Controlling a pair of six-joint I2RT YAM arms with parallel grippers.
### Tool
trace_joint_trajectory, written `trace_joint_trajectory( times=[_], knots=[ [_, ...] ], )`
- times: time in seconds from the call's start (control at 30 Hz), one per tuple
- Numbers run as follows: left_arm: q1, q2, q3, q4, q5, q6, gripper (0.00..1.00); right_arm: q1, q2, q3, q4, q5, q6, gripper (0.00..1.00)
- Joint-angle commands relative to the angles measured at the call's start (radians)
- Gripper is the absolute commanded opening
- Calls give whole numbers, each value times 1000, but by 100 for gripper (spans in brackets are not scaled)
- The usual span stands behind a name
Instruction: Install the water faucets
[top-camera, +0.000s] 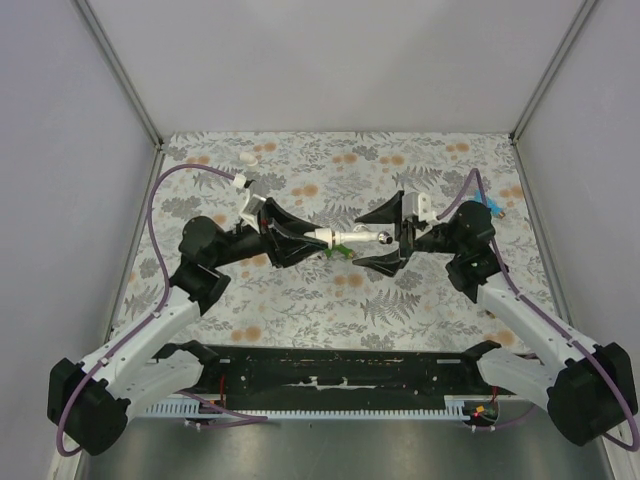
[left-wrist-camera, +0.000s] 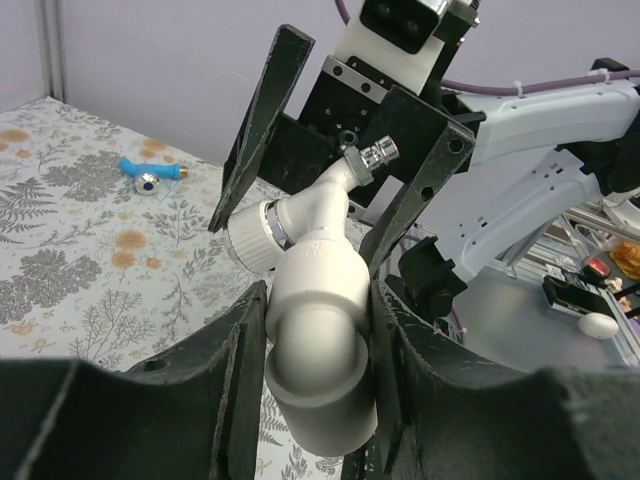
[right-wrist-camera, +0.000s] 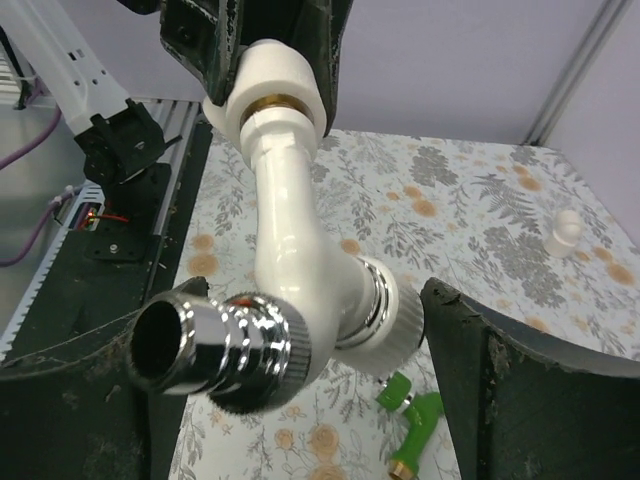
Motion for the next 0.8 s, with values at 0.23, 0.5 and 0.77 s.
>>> trace_joint_trajectory(
  times=[0.23, 0.5, 0.77],
  knots=[
    [2, -87, -13, -9, 39, 232, 2, 60, 102, 103, 115, 116, 447, 18],
    [2, -179, 14, -263, 7, 582, 17, 60, 153, 143, 49, 160, 872, 0],
    [0, -251, 33, -371, -140, 635, 83, 60, 148, 148, 21, 182, 897, 0]
  ],
)
